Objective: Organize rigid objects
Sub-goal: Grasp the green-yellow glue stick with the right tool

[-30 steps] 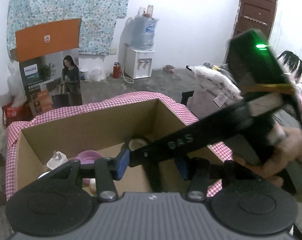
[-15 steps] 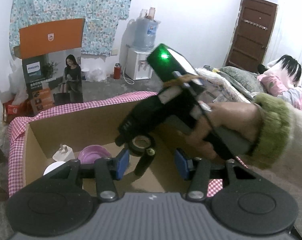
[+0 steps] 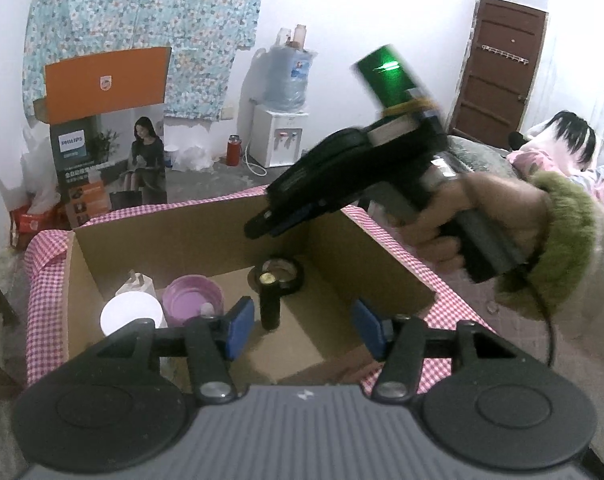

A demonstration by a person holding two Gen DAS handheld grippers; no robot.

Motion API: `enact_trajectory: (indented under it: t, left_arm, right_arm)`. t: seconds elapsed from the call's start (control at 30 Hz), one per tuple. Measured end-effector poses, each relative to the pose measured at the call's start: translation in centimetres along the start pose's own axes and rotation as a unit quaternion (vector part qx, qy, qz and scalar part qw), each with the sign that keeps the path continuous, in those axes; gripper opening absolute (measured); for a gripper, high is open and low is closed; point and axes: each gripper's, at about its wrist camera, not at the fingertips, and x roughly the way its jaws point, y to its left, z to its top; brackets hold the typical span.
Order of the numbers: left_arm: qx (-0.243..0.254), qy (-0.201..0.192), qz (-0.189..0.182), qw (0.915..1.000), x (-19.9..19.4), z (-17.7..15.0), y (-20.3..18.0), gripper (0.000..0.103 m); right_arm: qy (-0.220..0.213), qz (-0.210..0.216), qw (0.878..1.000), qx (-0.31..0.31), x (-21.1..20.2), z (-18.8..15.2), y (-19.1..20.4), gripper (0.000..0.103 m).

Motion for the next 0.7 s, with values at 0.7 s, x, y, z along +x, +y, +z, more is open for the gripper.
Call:
enact_trajectory:
  t: [0.7]
  left_arm:
    - [-0.005, 0.082, 0.037, 0.9959, -2.6, -8.2, -2.4, 0.077]
  right_arm:
    - [-0.094, 0.084, 0.990, 0.061, -13.7, -20.3, 3.3, 0.053]
